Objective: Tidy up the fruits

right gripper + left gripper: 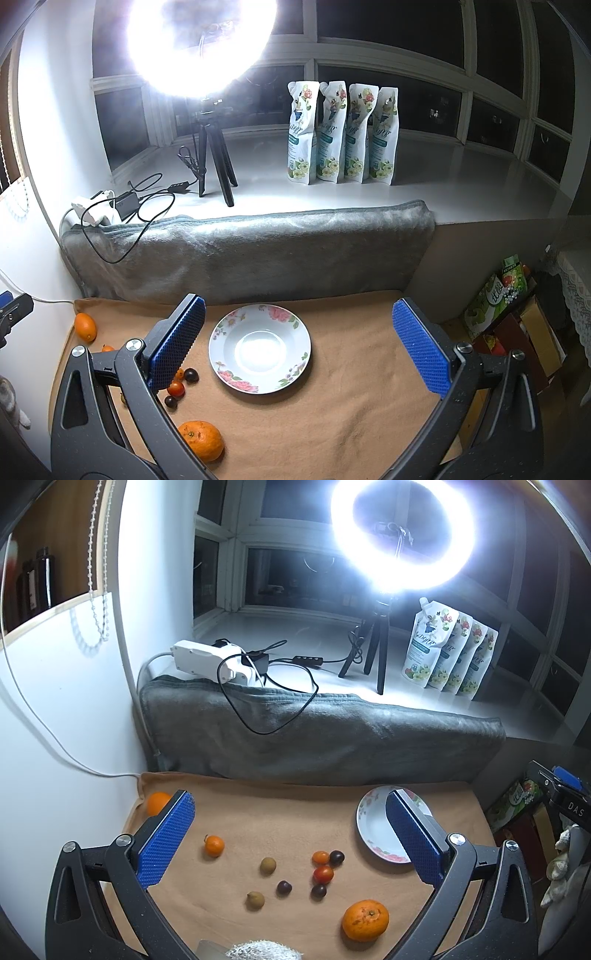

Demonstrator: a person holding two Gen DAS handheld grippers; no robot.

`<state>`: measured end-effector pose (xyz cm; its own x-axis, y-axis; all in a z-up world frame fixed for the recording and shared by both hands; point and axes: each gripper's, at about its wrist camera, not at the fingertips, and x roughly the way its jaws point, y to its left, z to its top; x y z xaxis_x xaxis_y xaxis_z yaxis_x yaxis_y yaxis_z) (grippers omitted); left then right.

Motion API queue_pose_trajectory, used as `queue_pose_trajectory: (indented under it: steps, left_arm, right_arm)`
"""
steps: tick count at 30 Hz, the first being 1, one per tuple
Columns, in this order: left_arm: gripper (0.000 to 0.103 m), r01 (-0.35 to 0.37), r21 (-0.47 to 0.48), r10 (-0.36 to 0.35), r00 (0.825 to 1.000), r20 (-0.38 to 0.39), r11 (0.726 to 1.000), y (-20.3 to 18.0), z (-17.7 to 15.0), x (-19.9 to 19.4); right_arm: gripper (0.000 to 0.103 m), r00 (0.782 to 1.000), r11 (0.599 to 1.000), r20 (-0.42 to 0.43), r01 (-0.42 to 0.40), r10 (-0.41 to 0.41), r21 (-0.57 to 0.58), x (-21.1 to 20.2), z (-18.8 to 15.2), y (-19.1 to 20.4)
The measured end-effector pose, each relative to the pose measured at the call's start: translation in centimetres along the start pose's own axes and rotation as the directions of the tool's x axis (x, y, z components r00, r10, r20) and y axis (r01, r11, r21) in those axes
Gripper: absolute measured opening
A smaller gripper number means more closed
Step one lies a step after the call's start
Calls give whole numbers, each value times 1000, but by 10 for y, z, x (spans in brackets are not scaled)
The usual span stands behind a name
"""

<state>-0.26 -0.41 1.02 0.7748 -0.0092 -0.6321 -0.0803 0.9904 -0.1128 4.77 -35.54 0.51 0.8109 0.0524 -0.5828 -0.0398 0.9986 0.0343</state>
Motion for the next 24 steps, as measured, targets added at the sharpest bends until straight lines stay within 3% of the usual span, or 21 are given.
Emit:
queue_pose_trajectory:
  steps: [24]
  left_arm:
    - [102,3,3,-3,1000,2,1000,-2,1,-4]
  right_arm:
    - [103,1000,1000,0,1,-1,-1,1,0,0]
